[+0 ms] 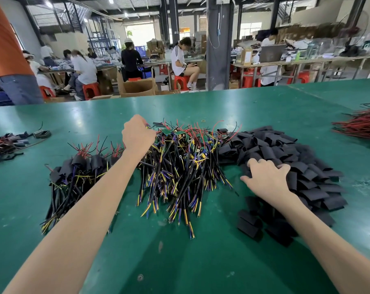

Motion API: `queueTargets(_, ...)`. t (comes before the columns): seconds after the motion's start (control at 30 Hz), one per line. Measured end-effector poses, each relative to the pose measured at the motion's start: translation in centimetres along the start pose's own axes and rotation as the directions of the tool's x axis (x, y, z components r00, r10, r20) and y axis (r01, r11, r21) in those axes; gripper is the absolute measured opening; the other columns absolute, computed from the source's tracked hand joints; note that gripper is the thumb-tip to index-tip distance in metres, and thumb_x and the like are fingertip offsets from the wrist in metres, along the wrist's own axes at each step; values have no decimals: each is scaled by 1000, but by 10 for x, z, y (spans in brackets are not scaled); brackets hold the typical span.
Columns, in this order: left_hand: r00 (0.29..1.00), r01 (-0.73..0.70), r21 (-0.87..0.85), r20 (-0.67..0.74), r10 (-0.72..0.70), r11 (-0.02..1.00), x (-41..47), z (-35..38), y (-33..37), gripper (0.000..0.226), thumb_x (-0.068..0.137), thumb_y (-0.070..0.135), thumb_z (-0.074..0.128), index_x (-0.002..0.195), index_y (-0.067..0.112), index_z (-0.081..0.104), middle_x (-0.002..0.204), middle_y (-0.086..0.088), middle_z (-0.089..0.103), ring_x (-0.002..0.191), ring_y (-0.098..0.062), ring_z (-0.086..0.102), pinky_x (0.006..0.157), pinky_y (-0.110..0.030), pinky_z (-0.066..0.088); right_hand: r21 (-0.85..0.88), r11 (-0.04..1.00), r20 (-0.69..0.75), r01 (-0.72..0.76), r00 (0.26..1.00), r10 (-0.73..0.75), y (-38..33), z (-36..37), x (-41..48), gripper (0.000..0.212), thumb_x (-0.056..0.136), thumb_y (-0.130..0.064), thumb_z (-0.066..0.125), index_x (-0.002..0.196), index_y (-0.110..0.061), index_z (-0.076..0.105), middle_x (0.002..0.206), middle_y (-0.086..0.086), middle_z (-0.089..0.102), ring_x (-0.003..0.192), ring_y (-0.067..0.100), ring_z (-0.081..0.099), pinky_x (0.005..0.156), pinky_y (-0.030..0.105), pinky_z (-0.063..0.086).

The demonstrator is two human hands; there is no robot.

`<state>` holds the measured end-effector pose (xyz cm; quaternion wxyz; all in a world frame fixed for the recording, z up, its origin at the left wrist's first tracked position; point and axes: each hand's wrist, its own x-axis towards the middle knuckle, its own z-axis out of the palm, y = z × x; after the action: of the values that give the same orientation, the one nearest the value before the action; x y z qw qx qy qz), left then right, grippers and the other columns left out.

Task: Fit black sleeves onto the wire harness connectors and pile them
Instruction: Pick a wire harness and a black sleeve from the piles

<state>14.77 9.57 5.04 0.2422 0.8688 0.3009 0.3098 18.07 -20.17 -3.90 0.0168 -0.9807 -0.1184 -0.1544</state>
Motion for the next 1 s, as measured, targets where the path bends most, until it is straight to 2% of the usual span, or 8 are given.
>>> queueTargets(0.13,996,74,-194,59,-63,978,2,-1,5,46,74,11,77,117,8,58,116,-11,61,102,-29,60,85,-31,47,51,998,74,-21,997,17,-2,-3,0,41,87,-47,55,113,-17,46,113,4,55,110,26,49,91,43,33)
queueTargets(0.23,967,244,-560,198,-158,792,7,-4,8,46,75,-3,75,116,2,56,109,-15,58,76,-24,62,81,-42,56,60,997,90,-38,995,32,-3,-3,0,44,86,-47,57,114,-15,46,116,7,52,111,28,48,93,44,33)
queueTargets(0.33,951,274,-392,246,-187,878,8,-2,6,20,81,7,71,92,-1,56,84,-12,52,68,-25,52,65,-34,54,70,996,98,-49,994,41,-3,-4,0,46,86,-47,57,115,-14,46,116,7,52,111,28,49,93,44,33)
queueTargets(0.43,904,267,-187,387,-179,945,1,4,-2,37,84,28,71,70,4,45,62,-6,41,65,-22,43,64,-28,39,84,995,98,-44,995,36,-3,-4,-1,45,86,-47,57,115,-15,46,115,6,52,110,27,50,93,43,32)
queueTargets(0.63,952,233,-246,256,-169,941,8,1,-3,10,74,4,68,70,2,59,63,-10,46,62,-16,43,58,-31,43,99,994,99,-36,995,26,-4,-4,-1,42,87,-46,56,114,-15,47,115,6,52,111,27,49,93,43,32)
queueTargets(0.8,847,516,-637,481,-227,573,17,-4,10,20,93,-8,41,81,8,40,73,-8,40,57,-20,40,52,-28,48,110,993,104,-34,994,23,-5,-4,-1,41,88,-45,55,114,-15,47,115,6,52,111,27,49,93,43,31)
queueTargets(0.9,796,599,-676,561,-227,430,15,-5,12,15,92,-8,49,103,0,42,90,-13,39,67,-23,48,50,-33,57,111,993,110,-37,994,25,-5,-4,-1,42,88,-46,54,116,-16,46,115,6,52,112,26,49,94,43,31)
queueTargets(1.0,686,726,-638,701,-195,258,13,-9,12,6,96,2,49,93,3,44,89,-13,39,62,-14,43,39,-17,45,105,994,98,-29,995,19,-6,-4,-2,42,88,-46,53,116,-16,46,115,5,52,112,26,49,94,43,31)
